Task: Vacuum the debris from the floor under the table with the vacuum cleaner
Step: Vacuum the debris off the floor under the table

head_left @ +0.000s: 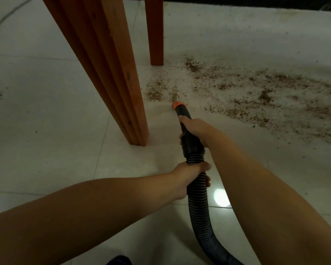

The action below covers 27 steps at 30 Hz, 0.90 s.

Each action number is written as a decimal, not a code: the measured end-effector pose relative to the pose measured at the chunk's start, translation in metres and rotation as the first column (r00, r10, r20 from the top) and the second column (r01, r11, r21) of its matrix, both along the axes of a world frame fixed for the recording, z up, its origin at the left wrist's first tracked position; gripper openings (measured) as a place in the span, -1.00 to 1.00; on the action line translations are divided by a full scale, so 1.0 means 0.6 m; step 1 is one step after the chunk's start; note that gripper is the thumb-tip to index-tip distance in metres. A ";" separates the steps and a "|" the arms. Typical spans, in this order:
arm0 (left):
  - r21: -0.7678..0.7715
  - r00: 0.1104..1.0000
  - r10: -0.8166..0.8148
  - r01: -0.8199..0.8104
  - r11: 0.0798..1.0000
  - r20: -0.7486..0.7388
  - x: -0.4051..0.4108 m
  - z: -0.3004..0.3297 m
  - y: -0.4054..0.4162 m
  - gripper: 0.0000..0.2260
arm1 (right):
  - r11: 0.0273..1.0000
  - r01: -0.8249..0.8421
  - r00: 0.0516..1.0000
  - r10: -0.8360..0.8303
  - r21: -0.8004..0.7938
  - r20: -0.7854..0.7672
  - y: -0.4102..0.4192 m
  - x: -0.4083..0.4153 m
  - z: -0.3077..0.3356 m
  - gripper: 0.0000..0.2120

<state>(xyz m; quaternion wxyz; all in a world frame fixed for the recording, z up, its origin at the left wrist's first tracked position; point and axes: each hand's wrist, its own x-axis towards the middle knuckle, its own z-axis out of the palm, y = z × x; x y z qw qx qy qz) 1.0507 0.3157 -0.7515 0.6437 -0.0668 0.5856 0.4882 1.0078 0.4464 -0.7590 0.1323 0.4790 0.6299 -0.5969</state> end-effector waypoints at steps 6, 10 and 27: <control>0.011 1.000 -0.011 0.011 1.000 0.010 -0.003 0.007 0.021 -0.90 | 0.997 0.080 0.997 -0.081 0.017 0.010 0.027 0.002 0.002 -0.61; 0.004 0.997 0.071 -0.071 0.997 0.031 -0.020 0.003 0.013 -0.91 | 1.000 -0.008 1.000 0.007 0.011 0.004 0.010 -0.029 0.001 -0.56; 0.033 0.963 0.263 -0.265 0.964 0.060 -0.087 -0.025 -0.011 -0.76 | 0.976 -0.217 0.976 0.216 -0.008 -0.039 -0.049 -0.133 0.009 -0.46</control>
